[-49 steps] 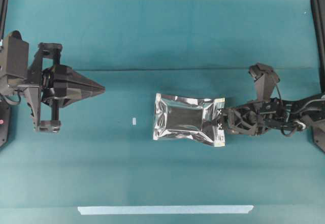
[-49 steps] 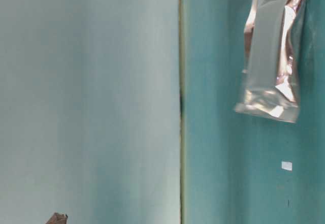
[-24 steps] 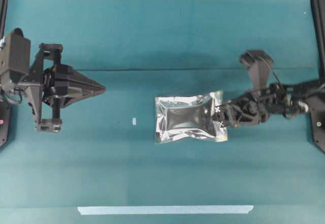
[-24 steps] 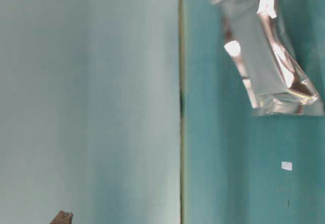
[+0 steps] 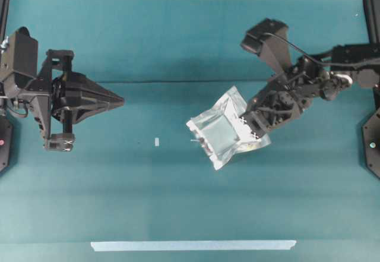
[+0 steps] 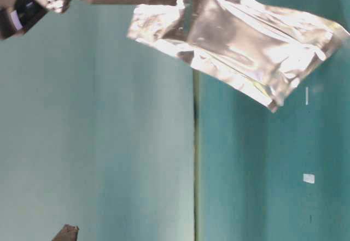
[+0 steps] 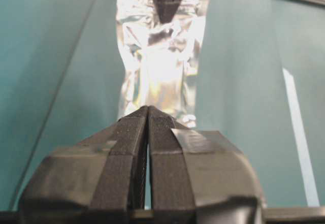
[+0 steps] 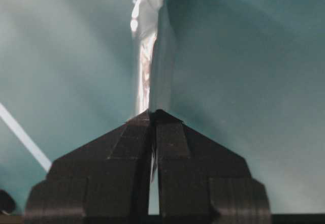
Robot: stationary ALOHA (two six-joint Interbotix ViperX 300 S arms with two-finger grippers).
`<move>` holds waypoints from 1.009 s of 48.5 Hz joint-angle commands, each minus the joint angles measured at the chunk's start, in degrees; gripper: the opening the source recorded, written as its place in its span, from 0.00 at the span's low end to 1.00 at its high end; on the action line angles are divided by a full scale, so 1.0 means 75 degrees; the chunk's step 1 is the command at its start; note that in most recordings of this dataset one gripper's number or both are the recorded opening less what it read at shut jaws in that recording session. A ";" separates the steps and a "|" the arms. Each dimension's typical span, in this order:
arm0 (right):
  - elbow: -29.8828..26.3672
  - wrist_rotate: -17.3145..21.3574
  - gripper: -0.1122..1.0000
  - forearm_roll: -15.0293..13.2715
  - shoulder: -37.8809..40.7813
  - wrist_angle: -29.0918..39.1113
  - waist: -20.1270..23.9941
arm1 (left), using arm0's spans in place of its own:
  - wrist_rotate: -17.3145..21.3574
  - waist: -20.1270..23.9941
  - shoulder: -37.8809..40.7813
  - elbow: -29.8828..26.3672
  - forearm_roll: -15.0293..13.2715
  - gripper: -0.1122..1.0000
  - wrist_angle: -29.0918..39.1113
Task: Hand over the silver zip bag and make it stand upright.
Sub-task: 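Raise the bag and swing it toward the left gripper, hanging vertically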
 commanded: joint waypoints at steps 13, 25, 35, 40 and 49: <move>-0.1559 -0.0809 0.11 -0.1207 0.0387 0.1523 0.0715 | -0.0059 0.0035 0.0012 -0.0059 0.0012 0.60 -0.0105; -0.2543 -0.2227 0.11 -0.1934 0.1043 0.2344 0.1219 | -0.0070 0.0105 0.0023 -0.0035 0.0023 0.92 -0.0070; -0.3328 -0.3117 0.11 -0.2039 0.1629 0.2871 0.1242 | -0.0117 0.0105 0.0117 -0.0012 0.0023 0.93 -0.0070; -0.3680 -0.3492 0.11 -0.2039 0.1957 0.3129 0.1254 | -0.0199 0.0105 0.0129 0.0012 0.0023 0.93 -0.0070; -0.4219 -0.4172 0.11 -0.2074 0.2438 0.3598 0.1266 | -0.0187 0.0105 0.0141 0.0094 0.0012 0.93 -0.0070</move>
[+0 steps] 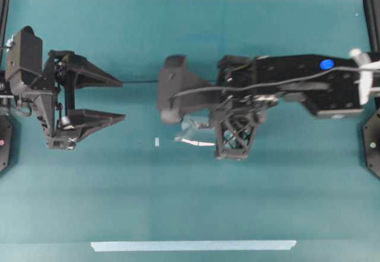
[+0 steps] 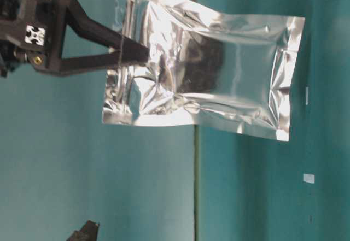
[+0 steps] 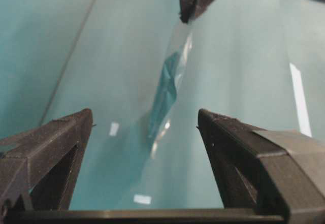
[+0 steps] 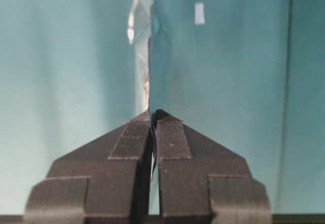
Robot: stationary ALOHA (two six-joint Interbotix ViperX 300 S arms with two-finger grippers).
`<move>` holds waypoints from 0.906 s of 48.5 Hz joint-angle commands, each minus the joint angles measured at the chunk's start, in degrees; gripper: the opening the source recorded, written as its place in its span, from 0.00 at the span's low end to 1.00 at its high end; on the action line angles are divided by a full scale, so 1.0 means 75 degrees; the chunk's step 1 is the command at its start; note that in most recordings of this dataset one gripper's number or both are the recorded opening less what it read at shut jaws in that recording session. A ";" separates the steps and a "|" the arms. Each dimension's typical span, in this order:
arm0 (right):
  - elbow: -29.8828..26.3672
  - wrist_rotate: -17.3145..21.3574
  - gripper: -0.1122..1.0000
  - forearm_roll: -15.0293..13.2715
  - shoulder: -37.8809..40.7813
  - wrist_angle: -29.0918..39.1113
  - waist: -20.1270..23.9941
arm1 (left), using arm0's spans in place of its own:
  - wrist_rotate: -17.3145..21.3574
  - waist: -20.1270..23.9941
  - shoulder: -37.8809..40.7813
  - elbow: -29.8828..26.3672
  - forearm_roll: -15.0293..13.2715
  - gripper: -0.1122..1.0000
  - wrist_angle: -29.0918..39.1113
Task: Hand over the silver zip bag and make it stand upright.
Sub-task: 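Raise the bag and swing it toward the left gripper, hanging vertically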
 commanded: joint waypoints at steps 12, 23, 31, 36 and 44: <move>-0.0586 -0.0480 0.11 -0.0070 0.0270 0.0211 0.0000 | 0.0035 0.0012 0.0059 0.0094 0.0012 0.93 -0.0035; -0.0656 -0.0598 0.11 -0.0117 0.0445 0.0258 -0.0047 | 0.0059 0.0012 0.0176 0.0152 0.0012 0.93 -0.0035; -0.0656 -0.0691 0.11 -0.0129 0.0551 0.0187 -0.0059 | 0.0059 0.0012 0.0410 0.0129 0.0012 0.93 -0.0105; -0.0668 -0.0715 0.11 -0.0117 0.0586 0.0152 -0.0070 | 0.0070 0.0012 0.0586 0.0141 0.0012 0.93 -0.0176; -0.0668 -0.0703 0.11 -0.0117 0.0586 0.0059 -0.0094 | 0.0070 0.0012 0.0820 0.0164 0.0012 0.93 -0.0328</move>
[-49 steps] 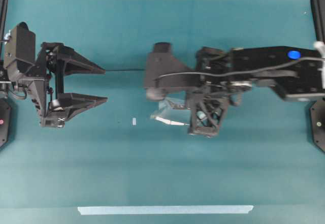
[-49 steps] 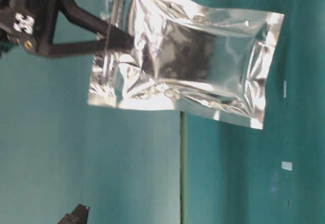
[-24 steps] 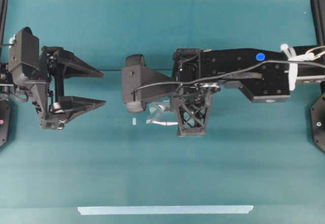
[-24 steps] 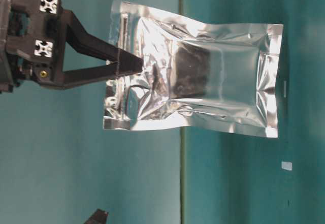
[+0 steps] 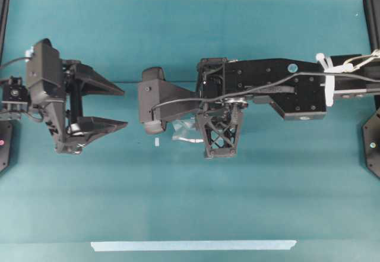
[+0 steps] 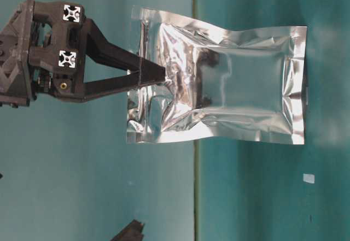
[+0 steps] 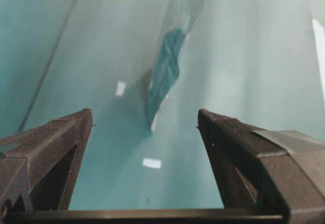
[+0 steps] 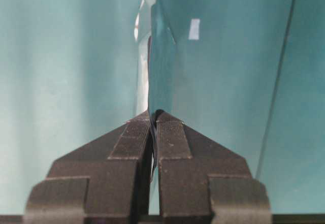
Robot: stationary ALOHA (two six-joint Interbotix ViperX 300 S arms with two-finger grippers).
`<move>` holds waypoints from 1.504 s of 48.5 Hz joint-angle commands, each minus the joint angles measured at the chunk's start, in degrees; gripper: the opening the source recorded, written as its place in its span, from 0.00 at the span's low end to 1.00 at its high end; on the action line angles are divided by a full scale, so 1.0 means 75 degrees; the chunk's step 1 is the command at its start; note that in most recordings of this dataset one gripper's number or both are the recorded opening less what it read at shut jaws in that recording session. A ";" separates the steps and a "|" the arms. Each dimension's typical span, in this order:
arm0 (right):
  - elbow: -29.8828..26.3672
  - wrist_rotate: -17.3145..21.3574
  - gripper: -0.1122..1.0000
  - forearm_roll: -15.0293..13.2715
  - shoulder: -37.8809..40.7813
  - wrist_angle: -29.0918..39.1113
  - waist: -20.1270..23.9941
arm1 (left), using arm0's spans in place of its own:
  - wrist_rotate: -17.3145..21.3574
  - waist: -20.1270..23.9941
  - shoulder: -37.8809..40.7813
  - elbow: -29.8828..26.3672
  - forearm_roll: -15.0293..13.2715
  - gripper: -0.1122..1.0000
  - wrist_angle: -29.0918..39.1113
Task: Hand over the silver zip bag and make it stand upright.
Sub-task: 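Raise the bag and swing it toward the left gripper, hanging vertically, then move the left gripper to the bag's lower edge and close on it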
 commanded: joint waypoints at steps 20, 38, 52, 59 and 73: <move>-0.0199 -0.0035 0.11 -0.0023 -0.0070 -0.0082 -0.0023 | 0.0012 0.0012 0.0398 -0.0059 0.0012 0.93 -0.0316; -0.0258 -0.0047 0.11 -0.0023 -0.0105 -0.0129 -0.0023 | -0.0012 0.0012 0.0434 -0.0047 0.0000 0.93 -0.0352; -0.0070 0.0000 0.11 -0.0035 -0.0117 -0.0352 -0.0023 | -0.0023 0.0012 0.0527 -0.0059 0.0012 0.93 -0.0352; 0.0070 -0.0070 0.11 -0.0023 -0.0117 -0.0375 -0.0023 | -0.0023 0.0012 0.0832 0.0023 0.0012 0.93 -0.0586; 0.0094 -0.0129 0.11 -0.0023 -0.0129 -0.0457 -0.0012 | -0.0023 0.0012 0.1652 -0.0059 0.0012 0.93 -0.1371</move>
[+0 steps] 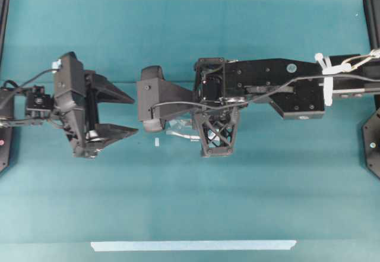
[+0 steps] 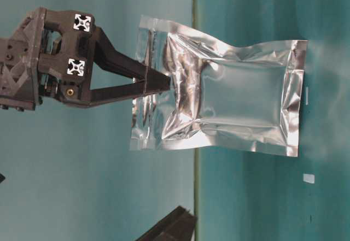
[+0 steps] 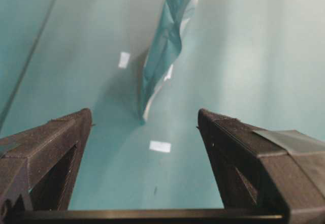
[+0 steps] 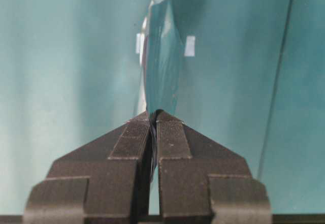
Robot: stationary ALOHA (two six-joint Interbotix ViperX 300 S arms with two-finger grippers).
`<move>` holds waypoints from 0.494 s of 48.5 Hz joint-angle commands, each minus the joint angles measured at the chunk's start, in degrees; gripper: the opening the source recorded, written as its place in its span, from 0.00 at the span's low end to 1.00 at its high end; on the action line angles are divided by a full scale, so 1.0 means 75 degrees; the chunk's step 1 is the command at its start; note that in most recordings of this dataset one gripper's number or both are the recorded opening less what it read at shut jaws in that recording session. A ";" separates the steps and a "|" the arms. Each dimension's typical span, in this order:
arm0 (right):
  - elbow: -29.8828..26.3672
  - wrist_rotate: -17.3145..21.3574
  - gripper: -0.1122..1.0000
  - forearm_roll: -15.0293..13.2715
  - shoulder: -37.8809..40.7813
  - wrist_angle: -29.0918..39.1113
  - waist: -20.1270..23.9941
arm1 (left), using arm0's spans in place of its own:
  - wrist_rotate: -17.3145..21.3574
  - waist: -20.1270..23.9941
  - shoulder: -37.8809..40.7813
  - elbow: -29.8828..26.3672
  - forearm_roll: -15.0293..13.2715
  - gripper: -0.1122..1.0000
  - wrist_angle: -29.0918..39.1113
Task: Hand over the silver zip bag and make it stand upright.
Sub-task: 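Move the left gripper to the bag's lower edge and close on it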
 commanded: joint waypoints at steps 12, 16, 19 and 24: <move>-0.0281 -0.0270 0.11 -0.0012 -0.0129 0.0094 0.0047 | -0.0012 0.0012 0.0480 -0.0246 0.0023 0.93 -0.0457; -0.0281 -0.0316 0.11 -0.0023 -0.0117 0.0094 0.0070 | -0.0023 0.0012 0.0656 -0.0223 0.0023 0.93 -0.0785; -0.0281 -0.0340 0.11 -0.0012 -0.0117 0.0094 0.0094 | -0.0023 0.0012 0.0855 -0.0199 0.0023 0.93 -0.1137; -0.0281 -0.0328 0.11 -0.0012 -0.0117 0.0094 0.0129 | -0.0117 0.0012 0.1324 -0.0246 0.0023 0.93 -0.1828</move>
